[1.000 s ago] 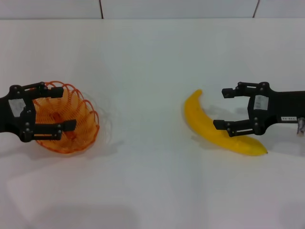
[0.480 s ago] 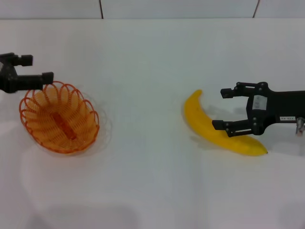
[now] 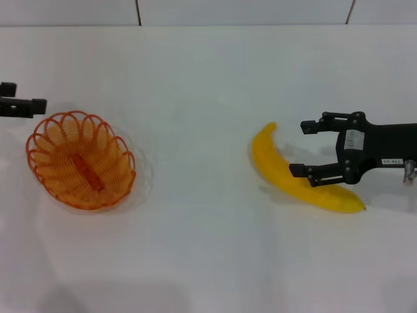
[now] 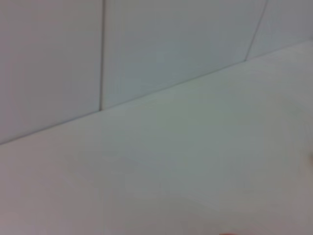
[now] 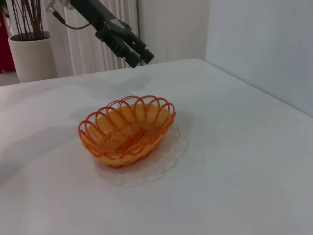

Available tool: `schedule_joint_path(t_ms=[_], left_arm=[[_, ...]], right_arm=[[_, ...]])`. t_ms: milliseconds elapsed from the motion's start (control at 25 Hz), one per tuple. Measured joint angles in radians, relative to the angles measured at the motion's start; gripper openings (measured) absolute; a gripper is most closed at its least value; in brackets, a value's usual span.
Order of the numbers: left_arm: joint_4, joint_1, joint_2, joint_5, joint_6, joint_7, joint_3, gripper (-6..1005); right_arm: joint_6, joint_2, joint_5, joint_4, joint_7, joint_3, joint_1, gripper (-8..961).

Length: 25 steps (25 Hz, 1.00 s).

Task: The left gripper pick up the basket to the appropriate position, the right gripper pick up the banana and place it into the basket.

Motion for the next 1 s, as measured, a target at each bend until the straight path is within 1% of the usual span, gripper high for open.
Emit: schedule_joint_path(t_ms=[240, 360, 440, 520, 560, 600, 760, 880, 1000], left_arm=[[-0.002, -0.014, 0.036, 0.043, -0.005, -0.061, -0.001, 880], [-0.005, -0.025, 0.041, 0.080, -0.007, -0.064, -0.001, 879], [-0.007, -0.037, 0.038, 0.111, -0.008, -0.061, -0.001, 878], [-0.008, -0.051, 0.026, 0.148, -0.013, -0.056, 0.002, 877], [-0.008, -0.061, 0.016, 0.174, -0.020, -0.052, 0.007, 877], [-0.009, -0.063, 0.012, 0.180, -0.023, -0.050, 0.008, 876], [-0.010, -0.086, -0.022, 0.251, -0.054, -0.018, 0.014, 875], [-0.010, -0.093, -0.044, 0.285, -0.072, -0.001, 0.016, 874], [-0.010, -0.095, -0.059, 0.303, -0.092, 0.012, 0.017, 873]], right_arm=[[0.000, 0.000, 0.000, 0.000, 0.004, 0.000, 0.004, 883], [0.000, 0.000, 0.000, 0.000, 0.012, -0.004, 0.009, 883], [0.000, 0.000, 0.000, 0.000, 0.014, -0.007, 0.012, 882], [0.000, 0.000, 0.000, 0.000, 0.015, -0.009, 0.014, 882], [0.000, 0.000, 0.000, 0.000, 0.016, -0.010, 0.015, 882], [0.000, 0.000, 0.000, 0.000, 0.016, -0.010, 0.015, 881], [0.000, 0.000, 0.000, 0.000, 0.022, -0.011, 0.015, 880], [0.000, 0.000, -0.001, 0.000, 0.027, -0.014, 0.015, 880], [0.000, 0.000, -0.001, 0.000, 0.027, -0.017, 0.016, 879]])
